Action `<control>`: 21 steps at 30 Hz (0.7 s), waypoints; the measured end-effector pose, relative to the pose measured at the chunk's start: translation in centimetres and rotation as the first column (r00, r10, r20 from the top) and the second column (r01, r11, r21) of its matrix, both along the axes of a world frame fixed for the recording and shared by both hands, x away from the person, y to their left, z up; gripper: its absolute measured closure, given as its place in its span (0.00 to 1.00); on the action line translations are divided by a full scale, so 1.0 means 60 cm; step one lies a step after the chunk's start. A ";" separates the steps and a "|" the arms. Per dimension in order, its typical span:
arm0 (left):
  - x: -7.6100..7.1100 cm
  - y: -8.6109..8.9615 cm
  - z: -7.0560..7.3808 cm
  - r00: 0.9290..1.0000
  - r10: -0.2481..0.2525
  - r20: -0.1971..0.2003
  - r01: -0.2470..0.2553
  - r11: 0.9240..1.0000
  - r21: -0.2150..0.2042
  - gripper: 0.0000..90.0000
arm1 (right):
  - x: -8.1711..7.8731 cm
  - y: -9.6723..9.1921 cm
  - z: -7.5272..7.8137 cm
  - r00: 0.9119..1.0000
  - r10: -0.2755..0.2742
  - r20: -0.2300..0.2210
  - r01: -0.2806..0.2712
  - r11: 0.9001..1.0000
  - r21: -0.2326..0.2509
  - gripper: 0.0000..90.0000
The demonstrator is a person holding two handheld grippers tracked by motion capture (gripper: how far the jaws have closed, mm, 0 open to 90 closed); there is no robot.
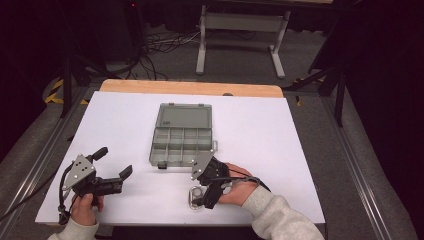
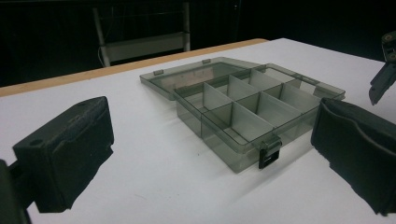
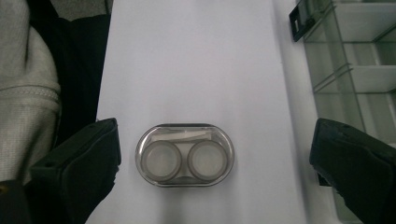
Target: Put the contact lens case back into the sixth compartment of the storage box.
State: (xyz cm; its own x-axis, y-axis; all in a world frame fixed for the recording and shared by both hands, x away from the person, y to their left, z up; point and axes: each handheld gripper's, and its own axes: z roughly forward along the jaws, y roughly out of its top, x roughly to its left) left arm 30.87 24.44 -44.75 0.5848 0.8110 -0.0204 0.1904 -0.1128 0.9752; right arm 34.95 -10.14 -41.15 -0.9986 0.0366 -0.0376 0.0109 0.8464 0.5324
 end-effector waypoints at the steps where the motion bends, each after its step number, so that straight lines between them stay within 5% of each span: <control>1: 0.000 0.000 0.000 1.000 0.001 0.001 -0.001 1.000 -0.002 0.00 | 0.000 0.000 0.000 1.000 0.000 0.000 0.000 1.000 0.000 0.03; 21: 0.000 -0.001 0.000 1.000 0.003 0.002 -0.003 1.000 -0.001 0.00 | -0.006 0.010 -0.033 0.998 0.016 -0.055 -0.019 0.998 -0.052 0.08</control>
State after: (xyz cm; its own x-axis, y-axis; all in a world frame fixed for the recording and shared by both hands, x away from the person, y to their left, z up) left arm 30.88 24.39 -44.78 0.5822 0.8128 -0.0196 0.1885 -0.1115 0.9757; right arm 34.62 -9.55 -43.11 -0.9997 0.0187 0.0152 0.0237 0.8737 0.4859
